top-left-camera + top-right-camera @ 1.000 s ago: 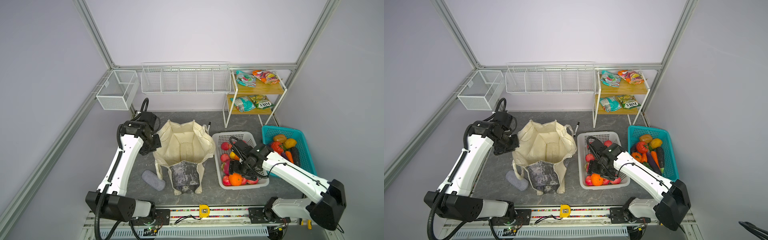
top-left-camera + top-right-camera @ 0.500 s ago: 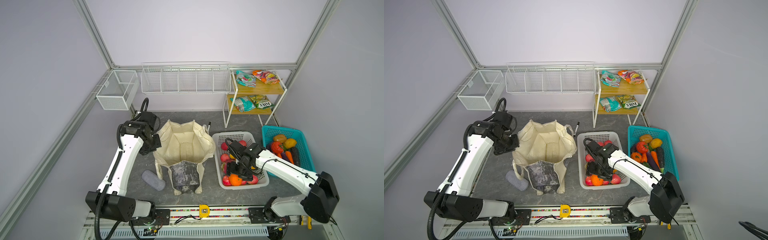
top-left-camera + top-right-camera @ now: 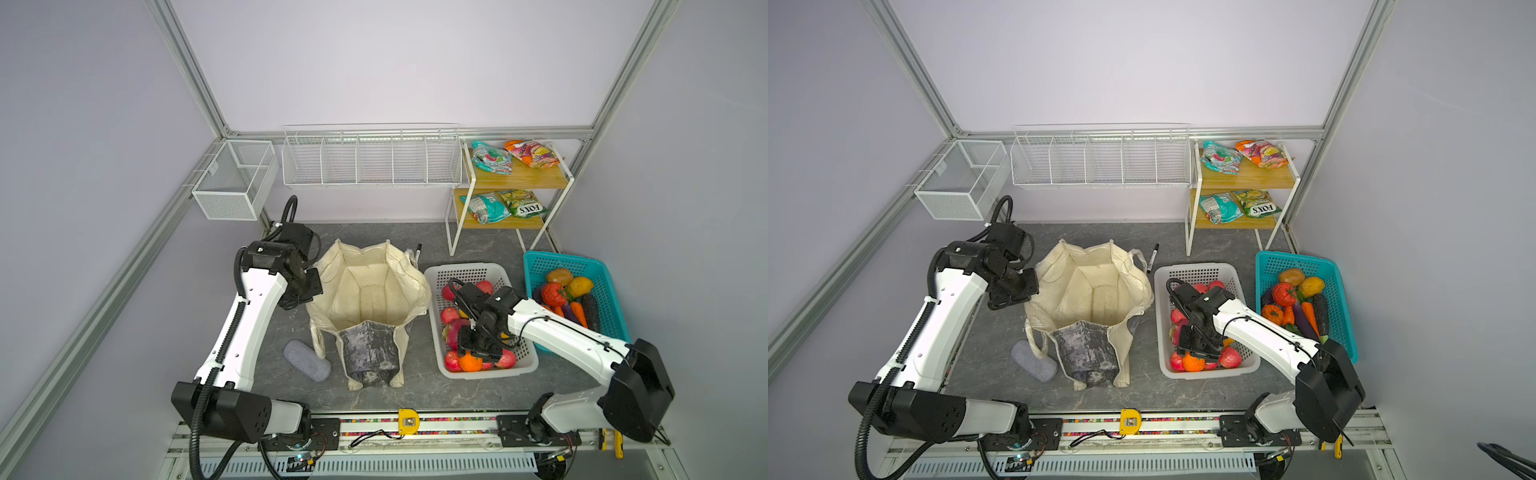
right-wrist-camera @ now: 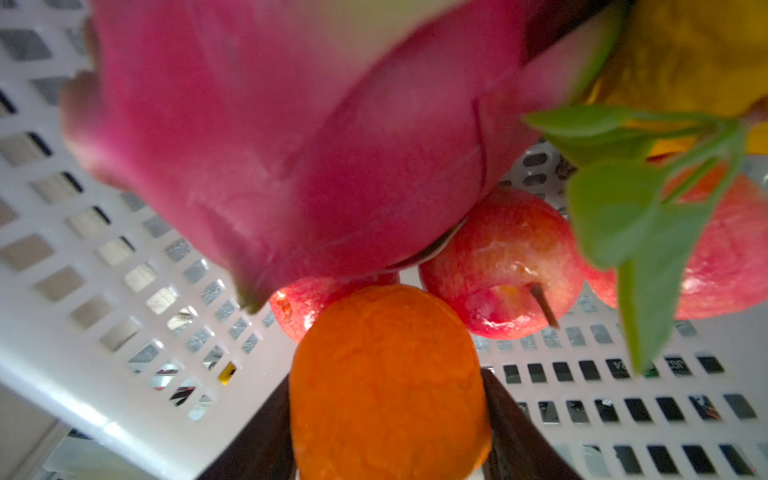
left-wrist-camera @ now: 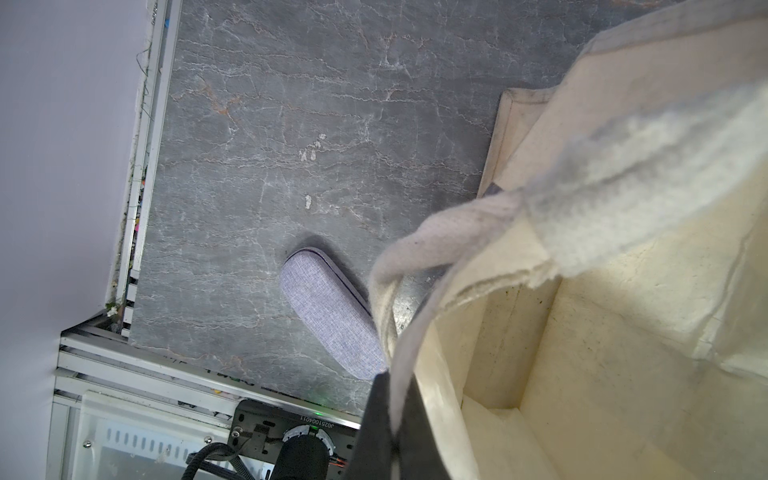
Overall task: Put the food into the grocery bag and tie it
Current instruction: 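Lower the right gripper and grasp the orange in the white basket, then carry the orange with the right gripper over the open tote bag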
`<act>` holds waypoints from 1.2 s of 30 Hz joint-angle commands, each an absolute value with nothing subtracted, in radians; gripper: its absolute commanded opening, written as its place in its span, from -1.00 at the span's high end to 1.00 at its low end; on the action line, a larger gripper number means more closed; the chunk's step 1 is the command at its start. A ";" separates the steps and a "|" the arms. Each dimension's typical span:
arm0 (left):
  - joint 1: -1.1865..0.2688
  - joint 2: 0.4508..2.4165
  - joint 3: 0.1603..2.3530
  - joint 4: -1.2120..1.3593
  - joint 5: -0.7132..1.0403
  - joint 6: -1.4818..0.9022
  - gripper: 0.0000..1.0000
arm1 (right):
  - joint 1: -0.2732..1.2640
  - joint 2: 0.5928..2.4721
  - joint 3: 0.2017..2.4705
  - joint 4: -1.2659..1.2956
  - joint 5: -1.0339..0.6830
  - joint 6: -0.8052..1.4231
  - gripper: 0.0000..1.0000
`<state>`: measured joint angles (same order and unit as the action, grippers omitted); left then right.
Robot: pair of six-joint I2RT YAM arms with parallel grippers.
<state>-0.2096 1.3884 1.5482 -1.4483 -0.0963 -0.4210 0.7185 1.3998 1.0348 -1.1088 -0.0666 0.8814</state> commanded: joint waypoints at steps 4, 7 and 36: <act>-0.209 1.401 1.561 -1.447 -0.095 -0.405 1.00 | 0.707 1.378 1.210 -1.274 0.030 0.833 -0.09; -0.209 1.407 1.572 -1.447 -0.094 -0.405 1.00 | 0.693 1.387 1.416 -1.381 0.112 0.776 -0.11; -0.209 1.413 1.588 -1.397 -0.040 -0.389 1.00 | 0.962 2.097 2.446 -1.155 -0.084 0.291 -0.23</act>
<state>-0.2096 1.4151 1.5616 -1.4109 -0.0467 -0.4061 0.9474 2.0487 2.3959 -1.1259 -0.0624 0.3389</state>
